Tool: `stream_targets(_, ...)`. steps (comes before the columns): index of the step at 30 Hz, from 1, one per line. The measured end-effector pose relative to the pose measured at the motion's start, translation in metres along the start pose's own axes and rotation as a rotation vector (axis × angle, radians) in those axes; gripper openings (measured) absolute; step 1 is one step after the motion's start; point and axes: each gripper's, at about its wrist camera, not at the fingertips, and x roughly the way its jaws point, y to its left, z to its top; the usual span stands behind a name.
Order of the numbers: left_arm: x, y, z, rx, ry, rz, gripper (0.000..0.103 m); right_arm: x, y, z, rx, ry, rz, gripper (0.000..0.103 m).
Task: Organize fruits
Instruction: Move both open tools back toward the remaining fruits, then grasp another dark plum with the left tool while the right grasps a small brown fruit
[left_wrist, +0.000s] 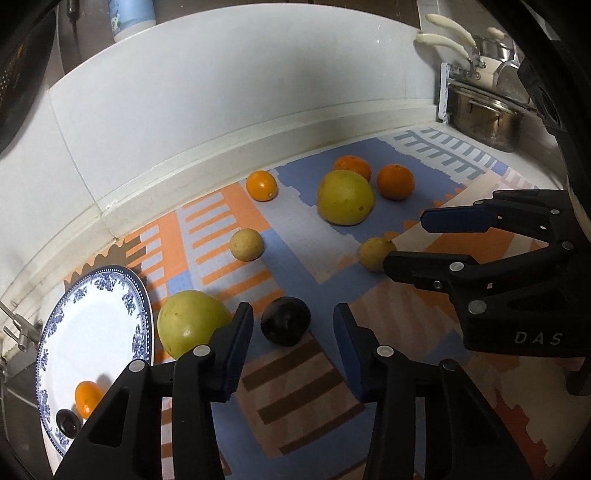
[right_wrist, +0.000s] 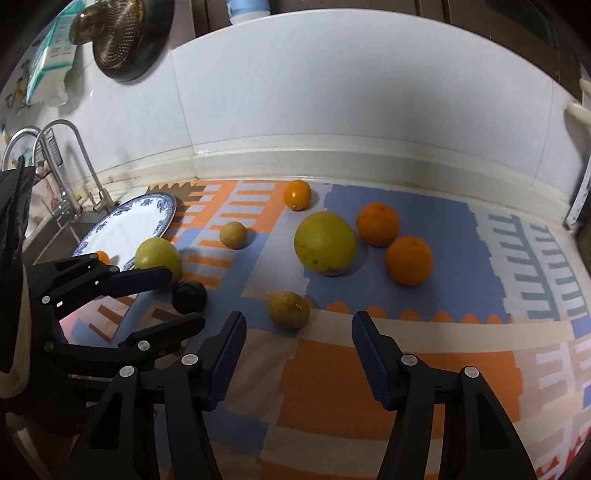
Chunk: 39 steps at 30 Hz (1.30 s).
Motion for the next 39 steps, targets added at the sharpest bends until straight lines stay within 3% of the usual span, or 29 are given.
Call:
stream_targets(11, 0.014, 0.001, 0.002, -0.001, 0.04, 0.01, 0.03, 0.023, 0.002, 0.003, -0.015, 0.041, 0.015, 0.042)
stream_targets(18, 0.011, 0.004, 0.001, -0.022, 0.029, -0.007, 0.029, 0.03, 0.004, 0.003, -0.013, 0.065, 0.036, 0.029)
stream_targets(39, -0.059, 0.037, -0.006, -0.177, -0.1, 0.014, 0.029, -0.026, 0.042, 0.015, -0.048, -0.047, 0.074, 0.029)
